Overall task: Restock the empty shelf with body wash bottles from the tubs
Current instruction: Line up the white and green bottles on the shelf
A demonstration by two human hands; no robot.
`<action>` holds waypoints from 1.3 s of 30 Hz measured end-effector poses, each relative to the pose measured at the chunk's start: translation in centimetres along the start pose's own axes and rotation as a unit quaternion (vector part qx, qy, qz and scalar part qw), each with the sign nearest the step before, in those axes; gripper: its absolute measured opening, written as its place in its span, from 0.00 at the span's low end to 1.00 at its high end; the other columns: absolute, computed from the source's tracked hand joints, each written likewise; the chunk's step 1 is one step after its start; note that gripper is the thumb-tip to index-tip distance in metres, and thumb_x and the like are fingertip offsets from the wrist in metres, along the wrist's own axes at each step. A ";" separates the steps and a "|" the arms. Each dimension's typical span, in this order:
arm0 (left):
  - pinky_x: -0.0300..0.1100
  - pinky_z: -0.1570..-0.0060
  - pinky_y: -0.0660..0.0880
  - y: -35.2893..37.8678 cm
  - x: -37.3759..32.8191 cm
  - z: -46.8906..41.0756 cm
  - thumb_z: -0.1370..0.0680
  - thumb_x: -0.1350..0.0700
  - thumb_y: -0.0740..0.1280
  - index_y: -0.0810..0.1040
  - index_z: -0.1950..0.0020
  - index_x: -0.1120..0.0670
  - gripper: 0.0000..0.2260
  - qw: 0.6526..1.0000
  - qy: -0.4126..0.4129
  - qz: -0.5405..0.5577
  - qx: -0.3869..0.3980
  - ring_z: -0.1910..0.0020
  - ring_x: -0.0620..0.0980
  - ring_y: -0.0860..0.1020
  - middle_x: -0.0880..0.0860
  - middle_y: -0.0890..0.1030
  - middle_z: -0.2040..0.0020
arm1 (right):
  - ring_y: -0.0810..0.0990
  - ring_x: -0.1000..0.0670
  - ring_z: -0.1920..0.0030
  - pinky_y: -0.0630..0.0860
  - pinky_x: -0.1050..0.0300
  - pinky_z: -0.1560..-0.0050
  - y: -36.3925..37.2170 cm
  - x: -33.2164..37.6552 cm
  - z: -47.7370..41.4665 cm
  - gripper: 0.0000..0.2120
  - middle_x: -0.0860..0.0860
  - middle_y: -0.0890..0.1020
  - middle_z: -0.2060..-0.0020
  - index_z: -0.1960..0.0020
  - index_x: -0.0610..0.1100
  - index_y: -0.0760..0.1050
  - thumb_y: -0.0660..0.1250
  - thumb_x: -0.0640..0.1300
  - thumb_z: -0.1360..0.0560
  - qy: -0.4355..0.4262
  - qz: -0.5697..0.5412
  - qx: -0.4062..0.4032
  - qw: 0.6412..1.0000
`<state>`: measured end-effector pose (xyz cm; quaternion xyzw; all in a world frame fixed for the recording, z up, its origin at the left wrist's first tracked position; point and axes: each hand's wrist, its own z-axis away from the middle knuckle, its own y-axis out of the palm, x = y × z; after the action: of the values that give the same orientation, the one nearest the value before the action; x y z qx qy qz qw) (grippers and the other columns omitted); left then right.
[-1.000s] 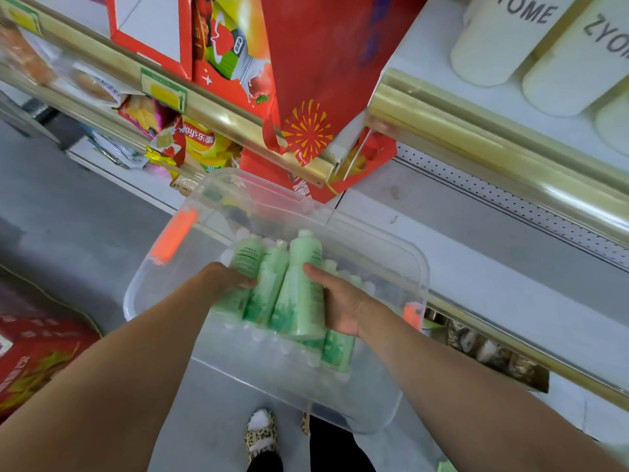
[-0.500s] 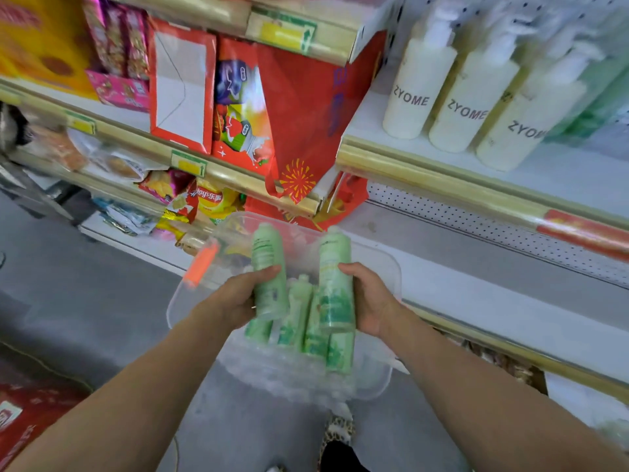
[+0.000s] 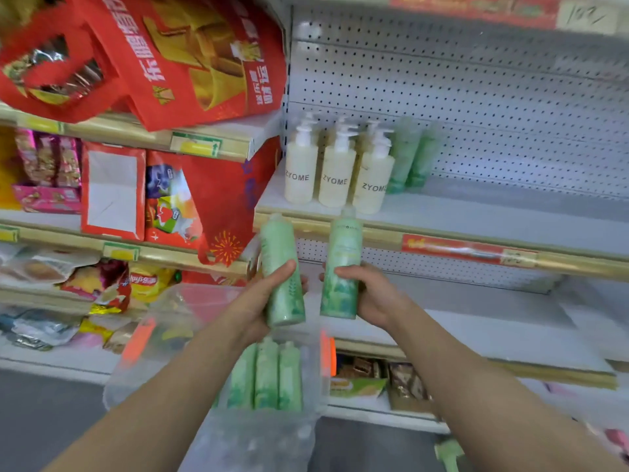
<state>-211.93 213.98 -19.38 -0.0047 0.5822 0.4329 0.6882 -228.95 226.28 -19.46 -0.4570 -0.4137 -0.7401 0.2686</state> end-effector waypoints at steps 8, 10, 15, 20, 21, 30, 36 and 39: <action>0.46 0.57 0.80 8.2 -2.4 -3.5 0.32 0.51 0.74 0.77 0.36 0.57 0.26 0.995 0.044 -0.040 0.084 0.55 0.52 0.83 0.56 0.84 0.50 | 0.82 0.40 0.46 0.80 0.43 0.49 -5.9 12.1 -0.7 0.30 0.39 0.82 0.45 0.32 0.35 0.72 0.72 0.37 0.33 -0.154 0.021 -0.028 0.987; 0.48 0.54 0.80 10.3 -2.8 -4.7 0.32 0.51 0.73 0.77 0.38 0.55 0.24 0.992 0.064 -0.042 0.096 0.54 0.52 0.83 0.55 0.84 0.52 | 0.82 0.39 0.44 0.80 0.42 0.48 -8.3 15.1 -1.4 0.31 0.39 0.82 0.43 0.31 0.37 0.71 0.73 0.36 0.33 -0.180 0.020 -0.048 0.982; 0.52 0.45 0.78 14.6 -3.0 -8.2 0.29 0.52 0.73 0.76 0.34 0.57 0.24 0.985 0.111 -0.040 0.124 0.45 0.55 0.82 0.58 0.83 0.42 | 0.82 0.44 0.45 0.77 0.52 0.49 -15.0 21.0 -4.1 0.32 0.46 0.83 0.46 0.33 0.39 0.72 0.77 0.35 0.36 -0.224 0.083 -0.154 0.959; 0.50 0.50 0.80 18.1 -2.0 -11.8 0.29 0.51 0.68 0.73 0.32 0.60 0.27 0.988 0.100 0.021 0.114 0.42 0.56 0.81 0.61 0.81 0.39 | 0.83 0.44 0.46 0.80 0.47 0.45 -20.4 22.6 -8.8 0.33 0.44 0.83 0.44 0.33 0.42 0.71 0.79 0.33 0.34 -0.188 0.191 -0.209 0.940; 0.50 0.50 0.80 18.4 -1.7 -12.3 0.29 0.50 0.68 0.73 0.32 0.59 0.27 0.989 0.094 0.022 0.114 0.42 0.55 0.81 0.60 0.81 0.39 | 0.83 0.45 0.47 0.80 0.50 0.49 -20.7 22.4 -9.6 0.33 0.44 0.83 0.45 0.33 0.43 0.70 0.79 0.33 0.34 -0.186 0.204 -0.214 0.937; 0.47 0.53 0.81 21.3 0.5 -14.6 0.43 0.48 0.83 0.77 0.38 0.59 0.37 0.988 0.095 -0.082 0.087 0.48 0.56 0.83 0.60 0.84 0.47 | 0.84 0.49 0.52 0.80 0.52 0.52 -24.0 21.8 -16.2 0.32 0.50 0.84 0.51 0.36 0.45 0.70 0.79 0.32 0.34 -0.183 0.197 -0.228 0.936; 0.51 0.44 0.79 21.9 0.5 -15.8 0.32 0.56 0.74 0.77 0.37 0.61 0.24 0.988 0.094 -0.104 0.071 0.44 0.59 0.82 0.62 0.82 0.43 | 0.83 0.48 0.51 0.80 0.53 0.52 -24.4 21.8 -17.8 0.31 0.49 0.83 0.48 0.36 0.46 0.70 0.80 0.34 0.34 -0.205 0.239 -0.244 0.917; 0.52 0.44 0.79 22.1 0.2 -16.3 0.32 0.56 0.75 0.74 0.34 0.61 0.28 0.990 0.091 -0.087 0.065 0.42 0.60 0.81 0.62 0.81 0.41 | 0.82 0.47 0.48 0.80 0.50 0.46 -24.6 22.0 -18.1 0.31 0.49 0.82 0.48 0.36 0.47 0.71 0.80 0.35 0.34 -0.207 0.264 -0.258 0.906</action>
<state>-238.22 219.53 -13.80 -0.0495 0.6667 0.3302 0.6663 -265.85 222.93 -13.07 -0.7460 -0.1185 -0.6117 0.2351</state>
